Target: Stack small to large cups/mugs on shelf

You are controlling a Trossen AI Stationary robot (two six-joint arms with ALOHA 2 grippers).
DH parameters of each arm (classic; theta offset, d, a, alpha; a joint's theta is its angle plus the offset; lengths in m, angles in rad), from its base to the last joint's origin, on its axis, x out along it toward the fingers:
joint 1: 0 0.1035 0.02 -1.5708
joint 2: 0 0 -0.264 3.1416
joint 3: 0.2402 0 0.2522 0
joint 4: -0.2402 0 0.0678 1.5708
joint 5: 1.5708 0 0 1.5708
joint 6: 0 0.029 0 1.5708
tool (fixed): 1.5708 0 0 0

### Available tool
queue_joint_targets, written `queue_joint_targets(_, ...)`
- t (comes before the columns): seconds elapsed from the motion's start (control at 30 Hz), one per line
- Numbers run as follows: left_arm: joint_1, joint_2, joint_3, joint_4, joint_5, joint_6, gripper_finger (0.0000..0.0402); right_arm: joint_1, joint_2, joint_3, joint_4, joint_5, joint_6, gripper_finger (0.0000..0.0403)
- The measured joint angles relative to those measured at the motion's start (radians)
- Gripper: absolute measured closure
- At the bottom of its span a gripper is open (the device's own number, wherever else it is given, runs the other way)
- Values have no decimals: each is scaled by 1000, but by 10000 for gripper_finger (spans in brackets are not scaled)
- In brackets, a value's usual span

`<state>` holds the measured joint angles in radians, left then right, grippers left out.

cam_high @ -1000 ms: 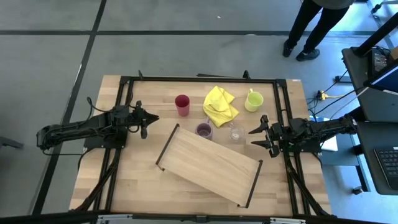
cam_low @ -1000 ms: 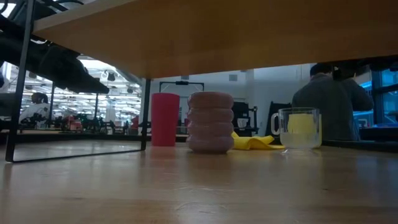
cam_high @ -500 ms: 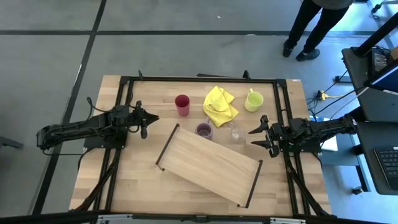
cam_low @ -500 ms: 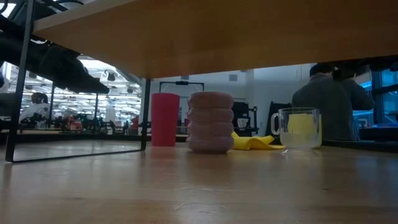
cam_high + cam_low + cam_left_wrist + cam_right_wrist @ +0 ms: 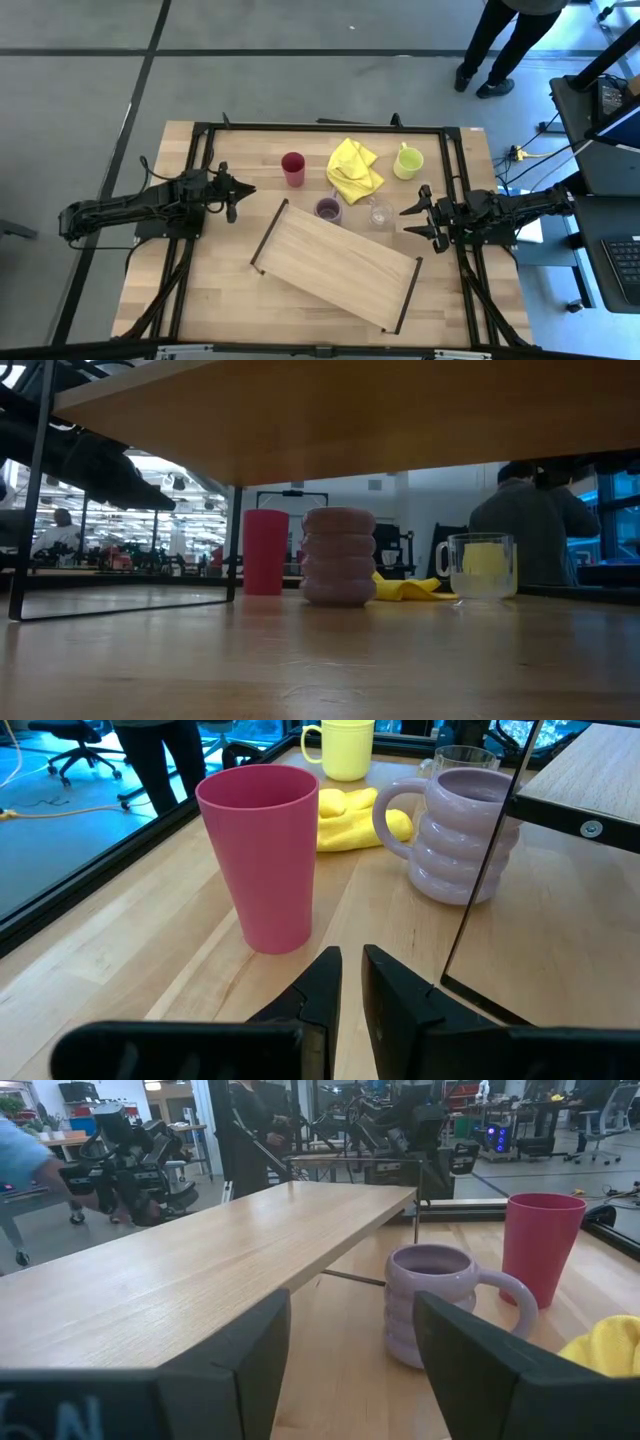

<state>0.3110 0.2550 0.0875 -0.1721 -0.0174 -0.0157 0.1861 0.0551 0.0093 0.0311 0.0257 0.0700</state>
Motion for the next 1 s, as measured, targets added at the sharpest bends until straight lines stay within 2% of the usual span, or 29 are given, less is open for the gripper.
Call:
queue_joint_targets(0.23, 0, 0, 1, 20, -22, -10, 363, 0, 0, 0, 0, 0, 0, 191)
queue_joint_targets(0.3, 0, 0, 1, 36, -14, -143, 363, 0, 0, 0, 0, 0, 0, 191)
queue_joint_targets(0.5, 0, 0, 1, 143, -8, -669, 363, 0, 0, 0, 0, 0, 0, 191)
queue_joint_targets(0.57, 0, -1, 1, 167, -8, -781, 363, 0, 0, 0, 0, 0, 0, 191)
queue_joint_targets(0.67, 0, 0, 1, 165, -24, -781, 363, 0, 0, 0, 0, 0, 0, 191)
queue_joint_targets(0.8, 0, 0, 1, 152, -66, -659, 363, 0, 0, 0, 0, 0, 0, 191)
queue_joint_targets(1.0, 0, 0, 1, 225, -71, -723, 363, 0, 0, 0, 0, 0, 0, 191)
